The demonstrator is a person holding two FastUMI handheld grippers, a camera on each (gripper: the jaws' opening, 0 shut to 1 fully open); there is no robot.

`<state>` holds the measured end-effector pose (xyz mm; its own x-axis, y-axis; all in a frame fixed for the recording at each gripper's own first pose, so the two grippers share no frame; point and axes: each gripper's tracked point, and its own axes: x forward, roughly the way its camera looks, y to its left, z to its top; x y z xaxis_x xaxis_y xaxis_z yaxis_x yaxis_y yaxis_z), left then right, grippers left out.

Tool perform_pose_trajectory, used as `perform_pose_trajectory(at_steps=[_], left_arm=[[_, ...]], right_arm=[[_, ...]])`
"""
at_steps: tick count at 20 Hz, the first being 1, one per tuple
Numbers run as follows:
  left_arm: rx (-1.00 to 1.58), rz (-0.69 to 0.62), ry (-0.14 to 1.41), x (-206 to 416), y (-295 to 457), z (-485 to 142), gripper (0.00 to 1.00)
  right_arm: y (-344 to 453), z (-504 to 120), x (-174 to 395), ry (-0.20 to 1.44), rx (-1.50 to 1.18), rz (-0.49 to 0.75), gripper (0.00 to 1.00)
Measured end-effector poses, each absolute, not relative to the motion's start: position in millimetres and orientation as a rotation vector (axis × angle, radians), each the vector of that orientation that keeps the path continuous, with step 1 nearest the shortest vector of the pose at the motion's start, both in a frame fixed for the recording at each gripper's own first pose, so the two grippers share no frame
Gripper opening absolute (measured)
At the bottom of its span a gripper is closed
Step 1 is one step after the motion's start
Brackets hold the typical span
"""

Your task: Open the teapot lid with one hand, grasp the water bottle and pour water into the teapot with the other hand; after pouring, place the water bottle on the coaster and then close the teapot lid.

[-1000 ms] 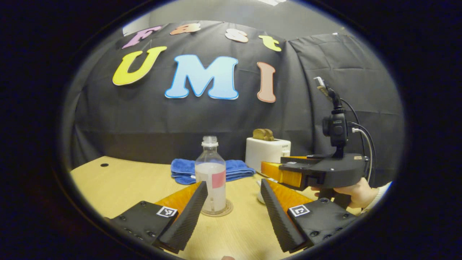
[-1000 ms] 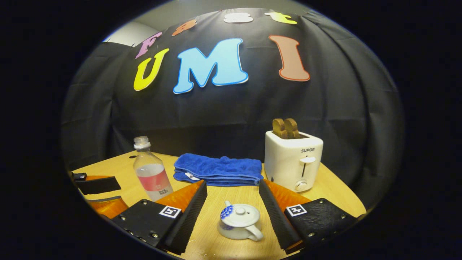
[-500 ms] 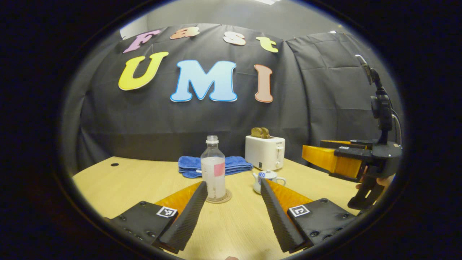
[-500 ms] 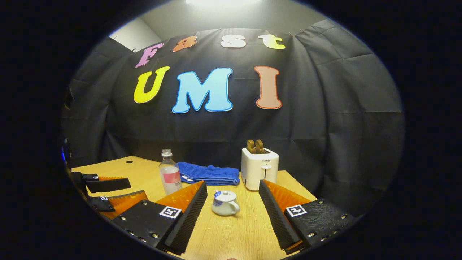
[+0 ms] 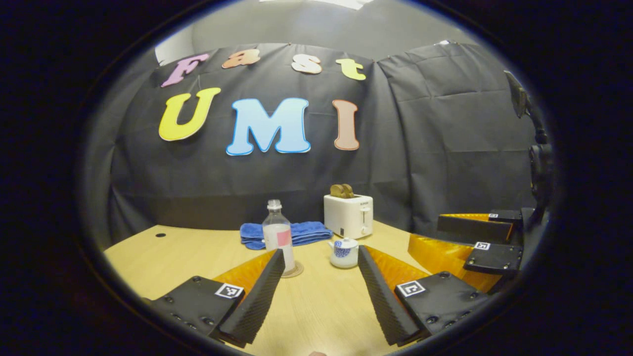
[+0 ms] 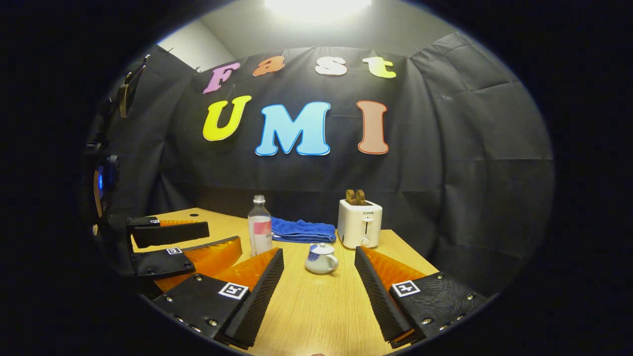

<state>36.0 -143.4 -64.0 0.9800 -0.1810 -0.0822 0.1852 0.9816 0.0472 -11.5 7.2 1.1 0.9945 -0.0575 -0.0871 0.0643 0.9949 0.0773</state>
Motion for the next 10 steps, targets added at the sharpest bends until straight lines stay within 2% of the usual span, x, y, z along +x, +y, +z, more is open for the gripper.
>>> perform_pose_trajectory(at_steps=[10], left_arm=[[0.055, -0.194, 0.085, -6.5, -147.0, -70.9, 1.0]], right_arm=[[16.5, 4.8, -41.2, 0.04, 0.127, -0.081, 0.9]])
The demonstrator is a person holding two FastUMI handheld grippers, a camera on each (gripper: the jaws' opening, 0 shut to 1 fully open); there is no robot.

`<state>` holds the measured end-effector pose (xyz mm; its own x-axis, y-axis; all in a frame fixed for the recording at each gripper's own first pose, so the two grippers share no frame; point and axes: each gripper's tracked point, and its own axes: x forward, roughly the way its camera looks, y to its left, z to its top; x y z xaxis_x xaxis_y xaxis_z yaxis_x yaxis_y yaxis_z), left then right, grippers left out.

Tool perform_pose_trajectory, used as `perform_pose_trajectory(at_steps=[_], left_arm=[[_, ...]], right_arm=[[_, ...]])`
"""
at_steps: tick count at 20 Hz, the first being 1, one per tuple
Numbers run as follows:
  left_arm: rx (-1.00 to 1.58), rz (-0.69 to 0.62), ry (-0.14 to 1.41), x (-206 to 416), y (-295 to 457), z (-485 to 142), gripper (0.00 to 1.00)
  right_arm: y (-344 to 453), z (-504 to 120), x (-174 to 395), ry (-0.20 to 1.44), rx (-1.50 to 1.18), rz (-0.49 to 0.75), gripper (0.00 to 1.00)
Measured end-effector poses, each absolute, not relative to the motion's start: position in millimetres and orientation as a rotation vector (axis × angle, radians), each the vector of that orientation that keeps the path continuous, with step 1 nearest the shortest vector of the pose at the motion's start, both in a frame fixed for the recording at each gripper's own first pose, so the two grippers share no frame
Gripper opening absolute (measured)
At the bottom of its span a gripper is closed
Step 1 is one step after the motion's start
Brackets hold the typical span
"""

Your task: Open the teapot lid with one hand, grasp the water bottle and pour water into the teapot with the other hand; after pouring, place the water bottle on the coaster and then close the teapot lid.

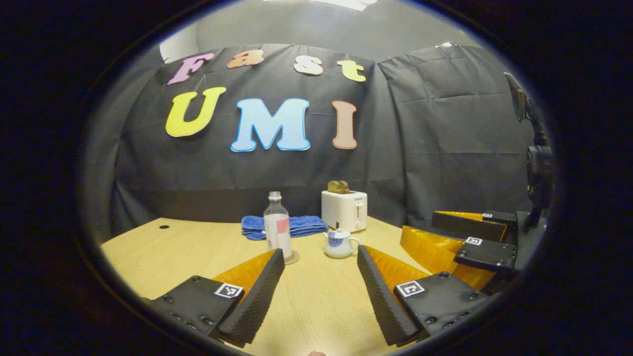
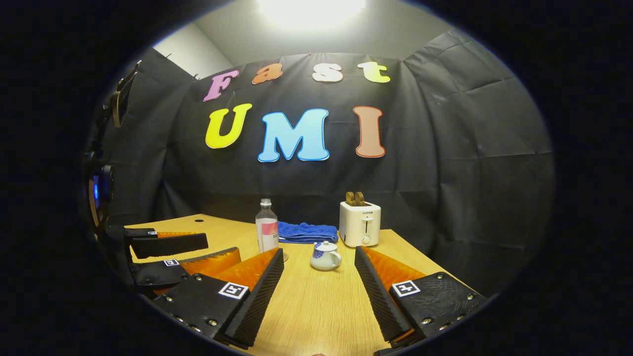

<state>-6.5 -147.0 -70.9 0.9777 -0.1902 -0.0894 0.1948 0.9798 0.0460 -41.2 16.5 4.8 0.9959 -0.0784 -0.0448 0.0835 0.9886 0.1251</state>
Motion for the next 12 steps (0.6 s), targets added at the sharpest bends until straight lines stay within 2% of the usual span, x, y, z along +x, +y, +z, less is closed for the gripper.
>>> perform_pose_trajectory(at_steps=[12], left_arm=[[0.061, -0.226, 0.064, -14.1, -155.7, -64.4, 1.0]], right_arm=[[5.8, 13.1, -55.9, -0.004, 0.149, -0.135, 0.9]])
